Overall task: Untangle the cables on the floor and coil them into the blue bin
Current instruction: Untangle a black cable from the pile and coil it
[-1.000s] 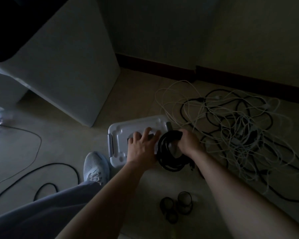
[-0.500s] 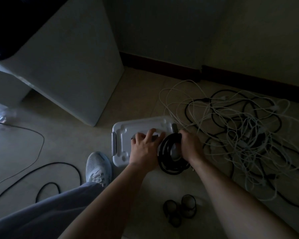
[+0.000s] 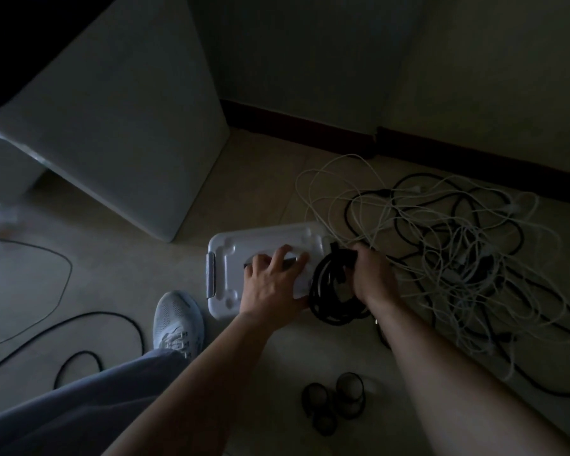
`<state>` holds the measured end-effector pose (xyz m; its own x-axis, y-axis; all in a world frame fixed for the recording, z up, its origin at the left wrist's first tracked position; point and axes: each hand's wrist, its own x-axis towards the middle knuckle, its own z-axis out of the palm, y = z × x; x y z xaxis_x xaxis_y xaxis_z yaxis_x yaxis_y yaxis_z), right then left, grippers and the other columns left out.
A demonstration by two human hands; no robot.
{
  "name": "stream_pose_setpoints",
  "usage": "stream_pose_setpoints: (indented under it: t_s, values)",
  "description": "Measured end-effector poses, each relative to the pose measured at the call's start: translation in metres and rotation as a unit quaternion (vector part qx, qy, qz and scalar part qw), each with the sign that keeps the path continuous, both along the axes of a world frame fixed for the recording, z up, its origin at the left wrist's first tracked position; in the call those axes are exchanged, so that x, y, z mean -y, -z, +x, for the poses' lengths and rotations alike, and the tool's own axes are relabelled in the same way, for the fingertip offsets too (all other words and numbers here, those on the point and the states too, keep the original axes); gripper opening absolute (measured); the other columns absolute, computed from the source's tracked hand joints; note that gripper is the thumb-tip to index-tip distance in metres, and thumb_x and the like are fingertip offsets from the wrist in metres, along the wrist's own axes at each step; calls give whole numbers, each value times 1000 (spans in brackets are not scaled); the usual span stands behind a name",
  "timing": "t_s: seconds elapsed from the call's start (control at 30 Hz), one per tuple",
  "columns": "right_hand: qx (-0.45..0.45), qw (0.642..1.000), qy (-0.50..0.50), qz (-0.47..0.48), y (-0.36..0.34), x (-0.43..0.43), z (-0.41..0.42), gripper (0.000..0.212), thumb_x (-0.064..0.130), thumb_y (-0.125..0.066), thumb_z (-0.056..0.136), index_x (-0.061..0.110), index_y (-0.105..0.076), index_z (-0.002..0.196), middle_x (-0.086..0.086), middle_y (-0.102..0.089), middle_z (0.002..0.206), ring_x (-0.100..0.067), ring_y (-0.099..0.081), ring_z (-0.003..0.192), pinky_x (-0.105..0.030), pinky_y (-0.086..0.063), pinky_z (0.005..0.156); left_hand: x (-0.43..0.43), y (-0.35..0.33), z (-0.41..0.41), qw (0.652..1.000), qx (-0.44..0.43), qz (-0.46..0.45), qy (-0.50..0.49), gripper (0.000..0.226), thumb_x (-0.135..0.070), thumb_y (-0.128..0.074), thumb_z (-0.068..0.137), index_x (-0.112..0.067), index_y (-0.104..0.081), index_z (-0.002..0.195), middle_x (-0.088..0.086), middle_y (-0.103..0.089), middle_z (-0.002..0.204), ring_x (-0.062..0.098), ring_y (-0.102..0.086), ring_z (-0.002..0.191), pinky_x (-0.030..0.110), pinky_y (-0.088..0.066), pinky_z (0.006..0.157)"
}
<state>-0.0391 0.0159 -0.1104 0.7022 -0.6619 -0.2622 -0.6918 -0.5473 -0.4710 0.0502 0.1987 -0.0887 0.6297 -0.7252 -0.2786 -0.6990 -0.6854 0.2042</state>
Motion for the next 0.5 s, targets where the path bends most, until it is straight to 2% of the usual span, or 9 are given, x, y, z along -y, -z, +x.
stream_pose_setpoints:
  t_s: [0.1,0.17,0.2,0.27,0.33,0.37,0.43,0.5]
  values:
    - [53,991,-59,-111,-27,-7,4,13,22,-54,99,11,-61,96,-18,-70,87,-38,-68,79,-36,-46,61,-9,-5,3,995,-37,-76,-47,63,-55,-59,89,-41,-35,145,-8,-26,153,26,-30,135,41,-43,105]
    - [96,967,-153,-177,-42,-19,10,16,20,-70,90,9,-61,82,-16,-67,67,-35,-65,56,-29,-37,47,-19,-8,6,982,8,-129,-141,51,-40,-58,93,-29,-43,140,-1,-39,145,23,-37,127,35,-46,99]
    - [107,952,-198,-208,-47,-28,15,19,19,-76,86,10,-60,79,-14,-65,63,-34,-64,51,-26,-32,45,-27,-11,9,968,42,-140,-205,47,-37,-57,93,-24,-46,137,3,-43,139,24,-40,121,33,-45,96]
    - [80,949,-256,-167,-53,-47,28,17,26,-64,95,10,-60,88,-14,-69,76,-35,-67,64,-29,-31,52,-41,-12,17,929,57,-131,-341,45,-37,-52,95,-18,-44,135,9,-45,133,27,-43,113,36,-41,94]
    - [23,953,-280,-108,-47,-65,40,18,30,-48,103,14,-54,98,-13,-69,93,-36,-67,83,-32,-33,58,-58,-9,28,886,1,-106,-452,52,-44,-44,99,-13,-39,140,14,-43,137,34,-43,117,43,-38,98]
    - [11,954,-281,-101,-41,-71,45,14,29,-46,103,17,-49,96,-11,-69,96,-35,-66,85,-32,-34,59,-66,-5,33,867,-39,-99,-486,56,-49,-40,100,-12,-38,142,15,-43,140,36,-43,121,45,-37,100]
    - [-12,958,-274,-89,-36,-84,52,13,20,-47,100,19,-39,90,-10,-67,94,-33,-65,84,-34,-37,60,-78,2,41,854,-110,-85,-501,54,-52,-34,102,-11,-46,135,17,-52,136,37,-50,121,44,-40,98]
    - [-37,960,-268,-74,-31,-91,56,13,13,-47,96,18,-37,88,-9,-65,93,-32,-64,84,-35,-36,60,-82,7,43,871,-133,-62,-469,47,-47,-28,103,-12,-57,116,21,-63,120,37,-58,110,42,-43,86]
